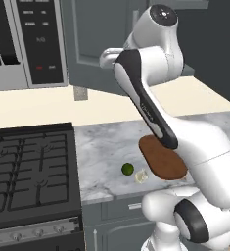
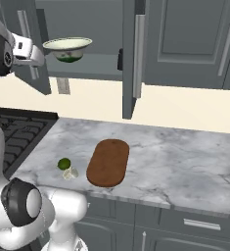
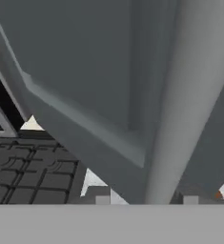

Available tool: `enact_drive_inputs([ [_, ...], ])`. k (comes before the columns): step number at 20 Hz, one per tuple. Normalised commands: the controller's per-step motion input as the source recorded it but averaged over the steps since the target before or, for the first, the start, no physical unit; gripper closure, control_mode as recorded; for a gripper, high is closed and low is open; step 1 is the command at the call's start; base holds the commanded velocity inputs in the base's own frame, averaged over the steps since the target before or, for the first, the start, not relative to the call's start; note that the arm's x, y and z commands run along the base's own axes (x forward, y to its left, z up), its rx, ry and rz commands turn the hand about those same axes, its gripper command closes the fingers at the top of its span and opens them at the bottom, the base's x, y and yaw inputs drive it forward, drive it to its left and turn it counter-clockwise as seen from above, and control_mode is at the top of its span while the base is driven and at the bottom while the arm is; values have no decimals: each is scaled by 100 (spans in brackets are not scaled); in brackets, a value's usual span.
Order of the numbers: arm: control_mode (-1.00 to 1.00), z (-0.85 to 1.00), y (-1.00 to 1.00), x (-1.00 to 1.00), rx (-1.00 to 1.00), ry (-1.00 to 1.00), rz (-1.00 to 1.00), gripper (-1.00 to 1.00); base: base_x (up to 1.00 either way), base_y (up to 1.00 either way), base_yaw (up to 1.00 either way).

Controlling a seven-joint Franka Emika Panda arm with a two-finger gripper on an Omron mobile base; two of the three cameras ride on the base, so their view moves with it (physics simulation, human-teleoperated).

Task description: Open the cabinet. Place the bowl and condiment on the counter. Then place the lime and garlic on the cutting board.

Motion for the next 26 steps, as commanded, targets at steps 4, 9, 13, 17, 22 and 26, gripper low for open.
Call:
enact_drive_inputs([
  [4, -100, -21, 100, -100, -2, 0, 9, -100, 0, 0, 0],
  [9, -100, 0, -44, -100, 20, -5, 0, -100, 0, 0, 0],
  [13, -100, 0, -100, -89, 43, -3, 0, -100, 0, 0, 0],
  [17, -100, 10, -100, -27, 46, 0, 0, -100, 0, 0, 0],
  [22, -100, 3, -77, 42, 34, 0, -7, -100, 0, 0, 0],
  [26, -100, -8, 7, 100, 24, 6, -5, -100, 0, 0, 0],
])
